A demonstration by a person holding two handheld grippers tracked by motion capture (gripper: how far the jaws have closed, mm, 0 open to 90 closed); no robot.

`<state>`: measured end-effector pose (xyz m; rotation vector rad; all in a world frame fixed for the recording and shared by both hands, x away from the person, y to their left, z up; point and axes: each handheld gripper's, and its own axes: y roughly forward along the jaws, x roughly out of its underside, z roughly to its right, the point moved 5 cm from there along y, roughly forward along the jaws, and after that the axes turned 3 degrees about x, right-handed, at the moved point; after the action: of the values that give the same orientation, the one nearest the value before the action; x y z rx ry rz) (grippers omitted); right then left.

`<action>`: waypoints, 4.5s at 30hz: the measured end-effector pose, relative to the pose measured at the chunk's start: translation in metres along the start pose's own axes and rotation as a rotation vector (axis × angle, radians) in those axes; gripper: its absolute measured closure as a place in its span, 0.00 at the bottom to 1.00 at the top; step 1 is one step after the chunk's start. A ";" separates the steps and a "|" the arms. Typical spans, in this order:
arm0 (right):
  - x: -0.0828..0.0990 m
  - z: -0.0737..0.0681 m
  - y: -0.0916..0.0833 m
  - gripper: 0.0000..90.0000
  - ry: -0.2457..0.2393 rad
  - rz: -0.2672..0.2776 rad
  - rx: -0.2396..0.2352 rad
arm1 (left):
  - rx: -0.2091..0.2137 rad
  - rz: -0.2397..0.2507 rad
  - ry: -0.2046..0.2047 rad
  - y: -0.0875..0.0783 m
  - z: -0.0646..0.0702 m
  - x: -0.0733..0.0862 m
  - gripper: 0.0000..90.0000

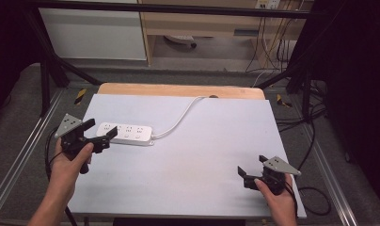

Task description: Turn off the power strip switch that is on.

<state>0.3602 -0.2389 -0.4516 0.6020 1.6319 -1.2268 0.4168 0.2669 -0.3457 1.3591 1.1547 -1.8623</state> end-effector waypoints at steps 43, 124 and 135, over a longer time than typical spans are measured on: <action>0.000 -0.002 -0.001 0.06 -0.003 -0.016 0.004 | -0.017 -0.100 0.048 0.054 -0.029 0.012 0.34; 0.003 -0.005 0.007 0.04 -0.054 -0.066 -0.006 | 0.014 -0.253 0.042 0.103 -0.038 0.066 1.00; 0.003 -0.006 0.007 0.04 -0.049 -0.066 -0.009 | 0.022 -0.270 0.025 0.106 -0.037 0.070 1.00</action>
<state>0.3620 -0.2315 -0.4571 0.5123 1.6268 -1.2720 0.4975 0.2525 -0.4494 1.2934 1.3916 -2.0542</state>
